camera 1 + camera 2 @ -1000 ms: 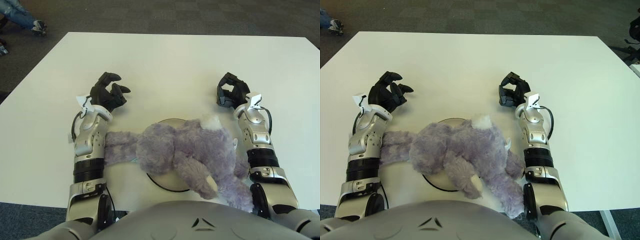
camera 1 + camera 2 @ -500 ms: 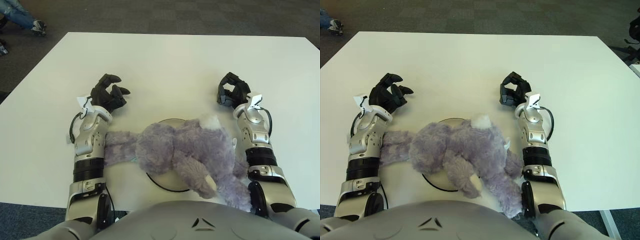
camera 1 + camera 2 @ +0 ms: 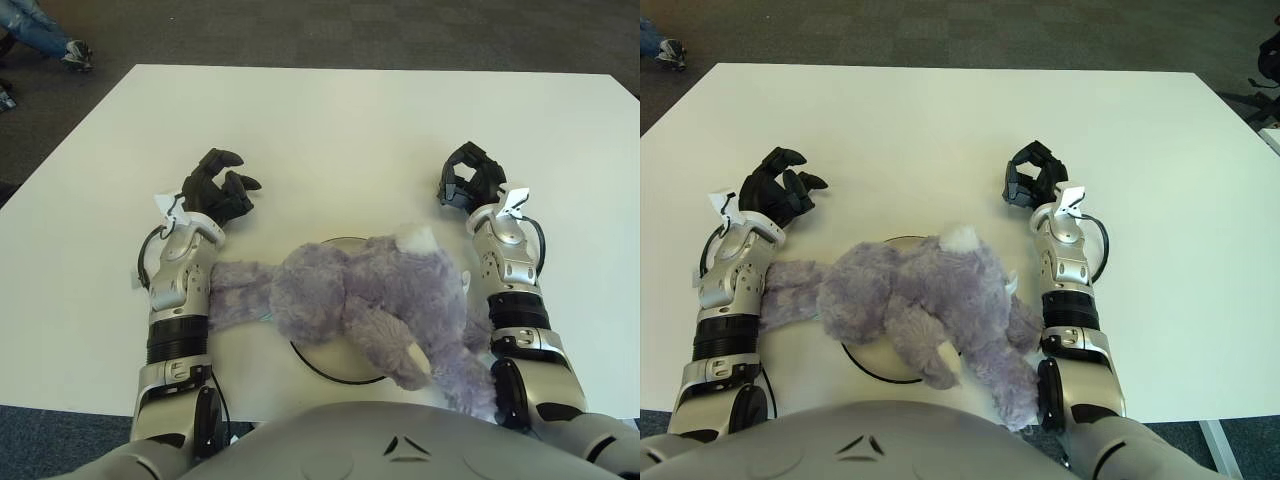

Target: Put the doll into the plate.

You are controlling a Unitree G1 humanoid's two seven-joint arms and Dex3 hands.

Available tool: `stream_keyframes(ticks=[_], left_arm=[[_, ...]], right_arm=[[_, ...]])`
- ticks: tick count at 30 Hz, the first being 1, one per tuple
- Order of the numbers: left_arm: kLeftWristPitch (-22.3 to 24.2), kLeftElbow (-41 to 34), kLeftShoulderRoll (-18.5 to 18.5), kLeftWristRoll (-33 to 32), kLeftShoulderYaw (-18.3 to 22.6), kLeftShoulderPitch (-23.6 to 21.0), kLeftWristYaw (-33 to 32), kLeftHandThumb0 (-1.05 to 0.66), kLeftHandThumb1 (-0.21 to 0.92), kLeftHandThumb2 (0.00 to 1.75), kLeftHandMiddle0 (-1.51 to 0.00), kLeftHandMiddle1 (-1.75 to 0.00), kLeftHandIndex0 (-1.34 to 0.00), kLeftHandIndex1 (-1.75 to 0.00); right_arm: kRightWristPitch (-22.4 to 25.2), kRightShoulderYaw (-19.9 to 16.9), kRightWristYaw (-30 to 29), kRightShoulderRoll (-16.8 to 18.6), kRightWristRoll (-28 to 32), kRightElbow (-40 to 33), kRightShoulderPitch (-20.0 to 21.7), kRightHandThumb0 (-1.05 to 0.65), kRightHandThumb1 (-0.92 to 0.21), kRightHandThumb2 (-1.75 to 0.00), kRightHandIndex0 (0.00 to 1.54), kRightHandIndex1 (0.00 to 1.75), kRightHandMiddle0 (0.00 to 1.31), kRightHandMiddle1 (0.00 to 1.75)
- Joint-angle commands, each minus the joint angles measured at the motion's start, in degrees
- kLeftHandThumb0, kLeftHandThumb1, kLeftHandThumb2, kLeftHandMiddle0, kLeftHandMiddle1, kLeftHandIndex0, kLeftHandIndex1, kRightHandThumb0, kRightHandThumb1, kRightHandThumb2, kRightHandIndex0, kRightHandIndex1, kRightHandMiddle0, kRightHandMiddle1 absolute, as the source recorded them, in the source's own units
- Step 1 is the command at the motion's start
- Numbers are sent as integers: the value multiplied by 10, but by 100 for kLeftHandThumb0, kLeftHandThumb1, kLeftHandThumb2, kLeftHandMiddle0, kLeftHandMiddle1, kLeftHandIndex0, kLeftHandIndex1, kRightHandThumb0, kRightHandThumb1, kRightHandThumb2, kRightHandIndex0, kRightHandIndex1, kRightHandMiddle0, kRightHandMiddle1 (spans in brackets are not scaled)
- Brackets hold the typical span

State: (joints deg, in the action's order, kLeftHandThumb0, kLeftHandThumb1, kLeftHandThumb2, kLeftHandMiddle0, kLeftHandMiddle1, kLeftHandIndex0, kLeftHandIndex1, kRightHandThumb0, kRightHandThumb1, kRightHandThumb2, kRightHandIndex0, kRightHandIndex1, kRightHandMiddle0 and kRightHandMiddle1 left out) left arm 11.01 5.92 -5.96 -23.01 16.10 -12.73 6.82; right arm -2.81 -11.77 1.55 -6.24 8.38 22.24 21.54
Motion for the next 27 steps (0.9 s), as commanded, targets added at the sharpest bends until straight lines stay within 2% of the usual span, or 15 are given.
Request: stream_keyframes(ticks=[1, 27], left_arm=[[-8, 7, -4, 0, 3, -6, 9, -1, 11, 156, -65, -175, -64, -175], [-49, 24, 7, 29, 2, -5, -6, -1, 12, 155, -65, -175, -64, -175]], right_arm=[[3, -9, -8, 7, 13, 6, 11, -48, -33, -130, 125, 175, 60, 175], [-14, -11, -17, 7, 3, 25, 15, -49, -31, -133, 126, 175, 62, 175]])
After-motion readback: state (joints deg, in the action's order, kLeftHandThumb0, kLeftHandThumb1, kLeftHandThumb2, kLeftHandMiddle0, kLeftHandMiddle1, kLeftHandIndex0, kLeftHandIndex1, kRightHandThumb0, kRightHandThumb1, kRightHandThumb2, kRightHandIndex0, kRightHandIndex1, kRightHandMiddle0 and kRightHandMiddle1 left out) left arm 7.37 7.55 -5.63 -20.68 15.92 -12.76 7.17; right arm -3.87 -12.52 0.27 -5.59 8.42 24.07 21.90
